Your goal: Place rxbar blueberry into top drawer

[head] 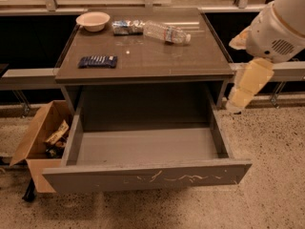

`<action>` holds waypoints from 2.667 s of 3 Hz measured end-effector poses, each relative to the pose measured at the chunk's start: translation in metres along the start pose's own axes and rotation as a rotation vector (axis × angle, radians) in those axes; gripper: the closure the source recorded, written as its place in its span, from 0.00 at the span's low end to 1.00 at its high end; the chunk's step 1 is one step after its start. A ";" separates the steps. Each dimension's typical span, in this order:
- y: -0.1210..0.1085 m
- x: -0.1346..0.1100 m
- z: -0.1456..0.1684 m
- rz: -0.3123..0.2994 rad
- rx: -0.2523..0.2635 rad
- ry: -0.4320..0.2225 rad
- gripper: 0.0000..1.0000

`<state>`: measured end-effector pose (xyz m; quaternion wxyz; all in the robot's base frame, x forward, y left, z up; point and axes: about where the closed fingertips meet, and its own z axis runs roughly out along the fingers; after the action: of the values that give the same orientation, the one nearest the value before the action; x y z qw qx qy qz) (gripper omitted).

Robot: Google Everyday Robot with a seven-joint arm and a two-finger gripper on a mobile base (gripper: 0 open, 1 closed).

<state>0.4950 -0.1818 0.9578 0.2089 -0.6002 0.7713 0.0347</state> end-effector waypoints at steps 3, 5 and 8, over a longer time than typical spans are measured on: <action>-0.024 -0.050 0.042 -0.004 -0.056 -0.124 0.00; -0.084 -0.146 0.076 -0.027 -0.007 -0.338 0.00; -0.108 -0.207 0.116 -0.014 -0.026 -0.508 0.00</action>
Offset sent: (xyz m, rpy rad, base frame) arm 0.0253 0.0336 -0.0129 0.1016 0.0101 0.0208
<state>0.6690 0.0117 0.9490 0.3887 -0.5802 0.6893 0.1928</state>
